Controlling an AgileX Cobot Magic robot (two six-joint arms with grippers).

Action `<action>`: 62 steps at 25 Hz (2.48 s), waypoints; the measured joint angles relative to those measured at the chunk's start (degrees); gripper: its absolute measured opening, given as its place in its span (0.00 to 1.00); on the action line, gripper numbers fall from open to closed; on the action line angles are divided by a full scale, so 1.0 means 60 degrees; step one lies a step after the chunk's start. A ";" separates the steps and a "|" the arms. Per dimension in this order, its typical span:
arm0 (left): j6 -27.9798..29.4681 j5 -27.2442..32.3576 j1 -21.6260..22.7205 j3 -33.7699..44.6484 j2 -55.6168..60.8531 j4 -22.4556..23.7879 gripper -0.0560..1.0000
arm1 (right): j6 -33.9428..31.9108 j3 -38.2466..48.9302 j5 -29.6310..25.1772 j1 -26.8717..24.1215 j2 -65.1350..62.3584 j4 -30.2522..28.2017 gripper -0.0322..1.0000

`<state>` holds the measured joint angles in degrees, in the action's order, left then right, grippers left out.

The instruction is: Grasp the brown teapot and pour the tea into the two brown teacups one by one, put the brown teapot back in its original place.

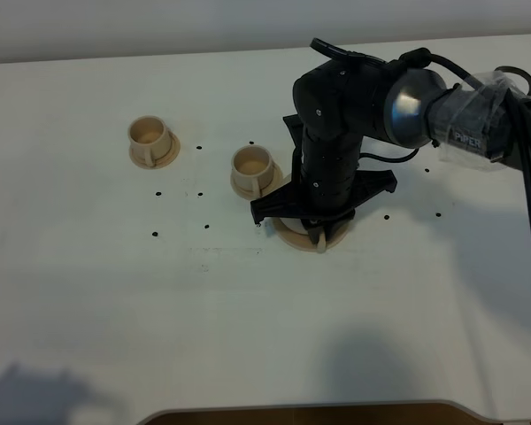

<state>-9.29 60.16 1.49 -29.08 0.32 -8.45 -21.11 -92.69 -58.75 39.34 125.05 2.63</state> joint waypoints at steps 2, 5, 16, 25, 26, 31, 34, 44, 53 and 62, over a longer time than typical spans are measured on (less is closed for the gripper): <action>0.0000 0.0000 0.0000 0.0000 0.0000 0.0000 0.57 | 0.0024 -0.0124 -0.0097 0.0007 0.0000 -0.0171 0.13; 0.0000 0.0000 0.0000 0.0000 0.0000 0.0000 0.57 | 0.0056 -0.0311 -0.0132 0.0007 0.0000 -0.0351 0.13; 0.0000 0.0000 0.0000 0.0000 0.0000 0.0000 0.57 | 0.0163 -0.0825 -0.0531 0.0010 0.0000 -0.0896 0.13; 0.0000 0.0000 0.0000 0.0000 0.0000 0.0000 0.57 | 0.0249 -0.0825 -0.0697 0.0010 -0.0122 -0.1266 0.13; 0.0000 0.0000 0.0000 0.0000 0.0000 0.0000 0.57 | 0.0258 -0.0825 -0.0705 0.0010 -0.0181 -0.1381 0.13; 0.0000 0.0000 0.0000 0.0000 0.0000 0.0000 0.57 | 0.0288 -0.0825 -0.0686 0.0010 -0.0475 -0.1738 0.13; 0.0000 0.0000 0.0000 0.0000 0.0000 0.0000 0.57 | 0.0476 -0.0825 -0.0504 0.0010 -0.0540 -0.1827 0.13; 0.0000 0.0000 0.0000 0.0000 0.0000 0.0000 0.57 | 0.2747 -0.1180 0.0205 0.0010 -0.0569 -0.1749 0.13; 0.0000 0.0000 0.0000 0.0000 0.0000 0.0000 0.57 | 0.4943 -0.3329 -0.0659 0.0010 0.0017 -0.1527 0.13; -0.0009 0.0000 0.0000 0.0000 0.0000 0.0000 0.57 | 0.6394 -0.5932 -0.1315 0.0273 0.1581 -0.1506 0.13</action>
<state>-9.35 60.16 1.49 -29.08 0.32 -8.45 17.25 -128.28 -66.64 40.98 134.53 -6.40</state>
